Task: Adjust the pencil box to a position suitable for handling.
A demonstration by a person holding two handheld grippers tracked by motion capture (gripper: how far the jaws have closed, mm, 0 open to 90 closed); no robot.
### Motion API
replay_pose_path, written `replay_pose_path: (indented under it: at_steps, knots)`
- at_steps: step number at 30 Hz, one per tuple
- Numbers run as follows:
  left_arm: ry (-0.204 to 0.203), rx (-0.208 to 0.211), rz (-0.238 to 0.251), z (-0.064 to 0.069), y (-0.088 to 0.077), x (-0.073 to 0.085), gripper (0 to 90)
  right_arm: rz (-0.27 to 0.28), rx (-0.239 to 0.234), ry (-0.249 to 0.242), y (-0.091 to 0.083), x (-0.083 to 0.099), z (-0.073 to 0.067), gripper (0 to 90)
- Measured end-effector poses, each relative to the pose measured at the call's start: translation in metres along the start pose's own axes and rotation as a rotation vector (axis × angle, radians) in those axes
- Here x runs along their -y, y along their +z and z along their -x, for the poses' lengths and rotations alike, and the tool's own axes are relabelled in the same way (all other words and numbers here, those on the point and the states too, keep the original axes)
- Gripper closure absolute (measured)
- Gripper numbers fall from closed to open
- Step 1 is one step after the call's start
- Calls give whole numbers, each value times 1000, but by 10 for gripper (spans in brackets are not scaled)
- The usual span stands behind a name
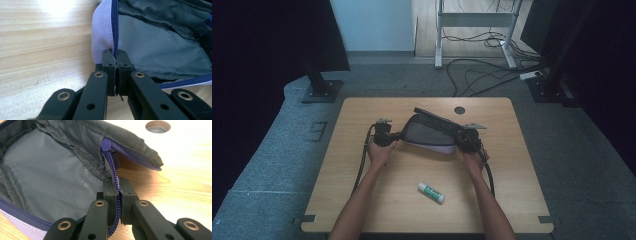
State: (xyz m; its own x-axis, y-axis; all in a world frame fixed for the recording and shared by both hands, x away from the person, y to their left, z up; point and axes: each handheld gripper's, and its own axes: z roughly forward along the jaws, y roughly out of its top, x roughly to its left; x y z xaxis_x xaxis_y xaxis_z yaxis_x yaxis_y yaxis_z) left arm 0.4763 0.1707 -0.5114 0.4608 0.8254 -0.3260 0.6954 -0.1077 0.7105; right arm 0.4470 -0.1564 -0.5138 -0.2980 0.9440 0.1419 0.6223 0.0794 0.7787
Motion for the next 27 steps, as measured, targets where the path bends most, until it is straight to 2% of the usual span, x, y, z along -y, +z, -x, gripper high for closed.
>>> replay_pose_path:
  at_steps: [14,23,27]
  knots:
    - [17,15,40,5,-24,-4,877,70,-20,-28,-22,-8,-11,850]
    - [21,18,50,4,-33,-3,878,80,-35,-31,-28,-9,-16,849]
    - [20,23,58,3,-38,0,878,98,-38,-47,-34,-10,-21,849]
